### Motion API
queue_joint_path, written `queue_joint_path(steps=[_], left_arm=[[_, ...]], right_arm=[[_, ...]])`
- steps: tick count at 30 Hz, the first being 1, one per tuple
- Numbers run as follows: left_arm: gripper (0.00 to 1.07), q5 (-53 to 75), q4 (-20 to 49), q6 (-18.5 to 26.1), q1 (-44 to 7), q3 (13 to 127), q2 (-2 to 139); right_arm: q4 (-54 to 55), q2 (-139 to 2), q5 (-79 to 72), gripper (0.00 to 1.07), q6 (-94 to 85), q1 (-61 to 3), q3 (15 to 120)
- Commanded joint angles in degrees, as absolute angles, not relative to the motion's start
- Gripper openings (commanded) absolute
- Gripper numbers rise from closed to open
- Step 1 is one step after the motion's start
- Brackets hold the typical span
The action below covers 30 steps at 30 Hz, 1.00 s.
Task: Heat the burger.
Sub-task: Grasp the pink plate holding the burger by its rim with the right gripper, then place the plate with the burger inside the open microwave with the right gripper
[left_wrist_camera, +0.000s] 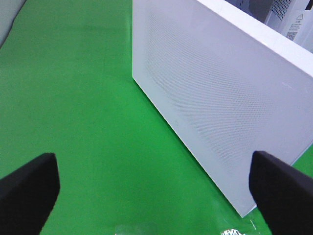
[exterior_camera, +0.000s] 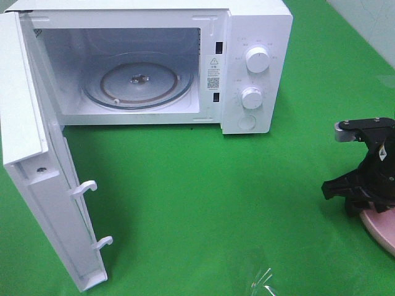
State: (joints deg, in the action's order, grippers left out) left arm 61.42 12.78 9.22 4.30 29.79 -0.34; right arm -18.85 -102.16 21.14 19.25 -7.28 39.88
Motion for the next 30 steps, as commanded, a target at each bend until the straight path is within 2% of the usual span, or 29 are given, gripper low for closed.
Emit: queue_joint_path(steps=[1, 2, 3, 4, 5, 6, 17, 30], left_arm=[[0.98, 61.54, 12.95, 9.11, 4.13, 29.68, -1.2], [0.98, 61.54, 12.95, 9.11, 4.13, 29.68, -1.2], [0.98, 61.54, 12.95, 9.11, 4.13, 29.68, -1.2], [0.98, 61.54, 12.95, 9.11, 4.13, 29.68, -1.2], [0.98, 61.54, 12.95, 9.11, 4.13, 29.68, -1.2], [0.98, 61.54, 12.95, 9.11, 4.13, 29.68, -1.2], [0.98, 61.54, 12.95, 9.11, 4.13, 29.68, -1.2], [0.98, 61.54, 12.95, 9.11, 4.13, 29.68, -1.2]], right_arm=[[-18.85, -103.82, 21.77, 0.37, 19.6, -6.88, 39.42], [-18.91, -103.82, 21.89, 0.23, 19.6, -6.88, 39.42], [-18.91, -103.82, 21.89, 0.23, 19.6, -6.88, 39.42], [-18.91, -103.82, 22.29, 0.06, 19.6, -6.88, 39.42], [-18.91, -103.82, 22.29, 0.06, 19.6, -6.88, 39.42], [-18.96, -103.82, 22.69, 0.0, 19.48, -6.88, 39.42], [-20.28, -100.44, 27.39, 0.0, 19.14, -8.37, 39.42], [-32.03, -95.11, 37.82, 0.0, 32.37, -15.64, 38.85]])
